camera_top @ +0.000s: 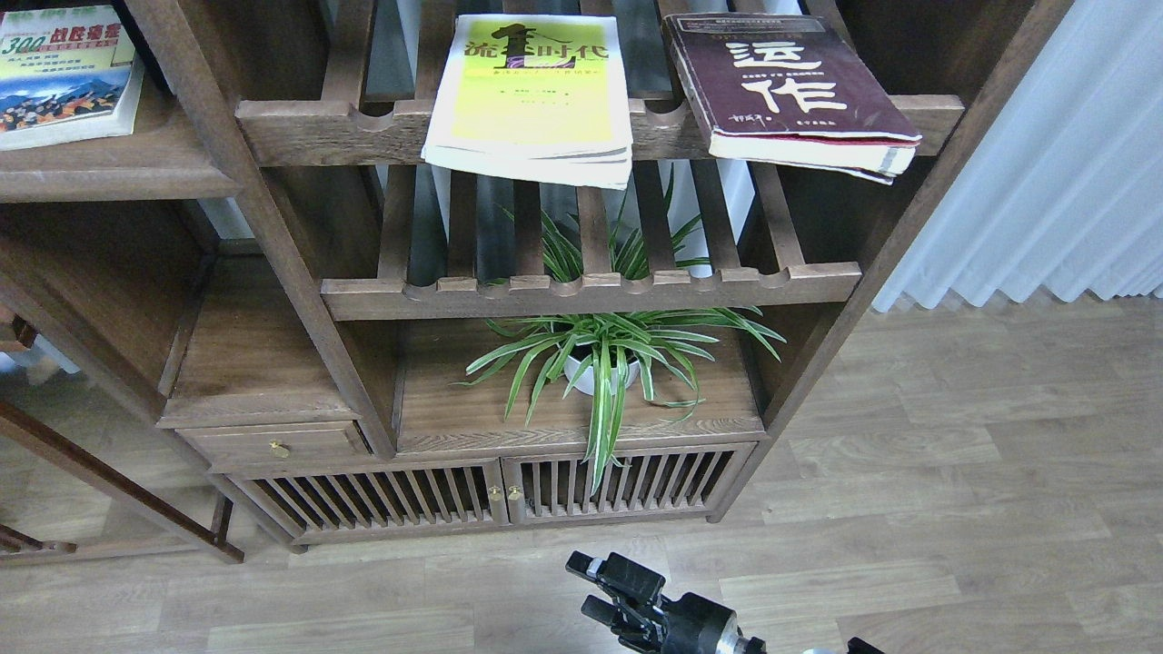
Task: Organize books on shelf
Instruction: 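Place the blue picture book on the side shelf and withdraw left gripper, then reach the right gripper up toward the maroon book on the top shelf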
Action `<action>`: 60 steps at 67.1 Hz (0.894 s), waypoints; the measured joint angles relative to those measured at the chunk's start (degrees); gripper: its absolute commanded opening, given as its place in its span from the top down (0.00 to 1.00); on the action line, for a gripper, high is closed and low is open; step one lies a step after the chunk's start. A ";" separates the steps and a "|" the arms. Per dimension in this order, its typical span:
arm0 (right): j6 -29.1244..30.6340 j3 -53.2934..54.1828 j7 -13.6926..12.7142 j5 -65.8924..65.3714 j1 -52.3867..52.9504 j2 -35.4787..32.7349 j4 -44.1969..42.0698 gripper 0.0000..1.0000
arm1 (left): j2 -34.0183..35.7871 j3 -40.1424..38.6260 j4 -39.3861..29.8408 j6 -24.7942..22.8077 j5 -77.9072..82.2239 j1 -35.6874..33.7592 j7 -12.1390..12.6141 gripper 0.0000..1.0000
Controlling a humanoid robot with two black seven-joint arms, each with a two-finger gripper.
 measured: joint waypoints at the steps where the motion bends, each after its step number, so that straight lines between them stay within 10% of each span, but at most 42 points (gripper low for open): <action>1: 0.00 0.01 0.00 0.00 -0.01 0.00 0.00 0.00 | 0.00 1.04 -0.01 0.00 0.00 0.01 -0.49 0.01; 28: 0.00 3.11 0.00 0.00 0.62 0.01 3.09 0.00 | -12.63 23.71 0.05 0.00 -10.38 0.97 -23.15 0.01; 48: 0.00 7.65 0.00 -0.09 1.99 0.01 9.44 0.00 | -26.72 22.42 1.08 0.00 -23.14 13.85 -23.75 0.01; 60: 0.00 9.51 -0.02 -0.09 3.44 0.00 11.83 0.00 | -38.77 8.85 6.28 0.00 -26.60 29.00 -23.56 0.01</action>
